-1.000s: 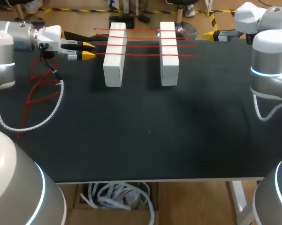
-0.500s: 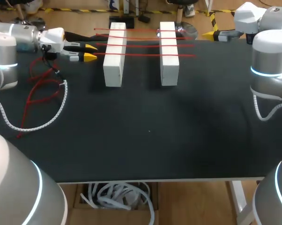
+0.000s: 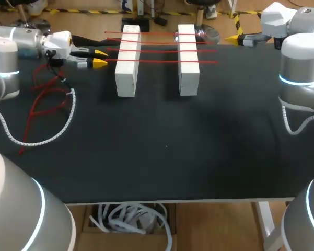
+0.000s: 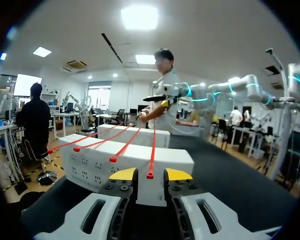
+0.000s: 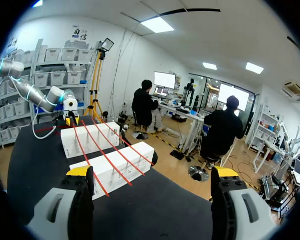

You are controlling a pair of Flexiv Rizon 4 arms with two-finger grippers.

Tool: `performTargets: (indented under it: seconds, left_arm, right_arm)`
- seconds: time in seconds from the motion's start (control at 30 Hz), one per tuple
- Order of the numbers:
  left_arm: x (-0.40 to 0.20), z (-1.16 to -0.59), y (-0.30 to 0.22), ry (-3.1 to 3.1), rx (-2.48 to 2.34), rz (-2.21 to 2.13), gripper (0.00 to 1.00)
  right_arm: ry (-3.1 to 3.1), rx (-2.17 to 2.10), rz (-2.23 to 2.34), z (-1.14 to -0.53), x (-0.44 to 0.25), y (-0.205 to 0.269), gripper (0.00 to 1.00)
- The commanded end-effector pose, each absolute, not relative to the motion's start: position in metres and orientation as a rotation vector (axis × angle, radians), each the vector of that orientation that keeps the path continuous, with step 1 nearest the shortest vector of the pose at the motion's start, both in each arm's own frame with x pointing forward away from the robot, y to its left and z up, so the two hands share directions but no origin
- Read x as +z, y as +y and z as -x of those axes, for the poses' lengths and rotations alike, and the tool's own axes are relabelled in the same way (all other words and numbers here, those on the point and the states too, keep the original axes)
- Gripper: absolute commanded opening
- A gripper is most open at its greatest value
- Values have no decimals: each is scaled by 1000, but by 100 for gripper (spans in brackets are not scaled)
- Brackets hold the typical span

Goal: Grab the tape and strap the tape.

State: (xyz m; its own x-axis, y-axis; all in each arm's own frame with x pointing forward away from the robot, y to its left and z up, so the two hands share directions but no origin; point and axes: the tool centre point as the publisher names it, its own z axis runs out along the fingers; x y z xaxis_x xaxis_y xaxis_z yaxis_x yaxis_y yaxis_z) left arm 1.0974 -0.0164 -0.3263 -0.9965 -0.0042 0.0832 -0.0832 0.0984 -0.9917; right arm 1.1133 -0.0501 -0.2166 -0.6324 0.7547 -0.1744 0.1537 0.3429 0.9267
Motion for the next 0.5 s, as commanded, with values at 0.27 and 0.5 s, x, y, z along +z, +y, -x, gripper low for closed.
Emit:
performTargets:
  seconds: [0.27, 0.5]
  left_arm:
    - [-329, -1100, -14, -2275, 2078, -94, 25]
    - [-327, -1099, -14, -2276, 2088, -91, 24]
  right_arm:
    - [2012, 1291, -792, -1114, -216, -50, 100]
    - [2012, 1291, -792, -1114, -216, -50, 100]
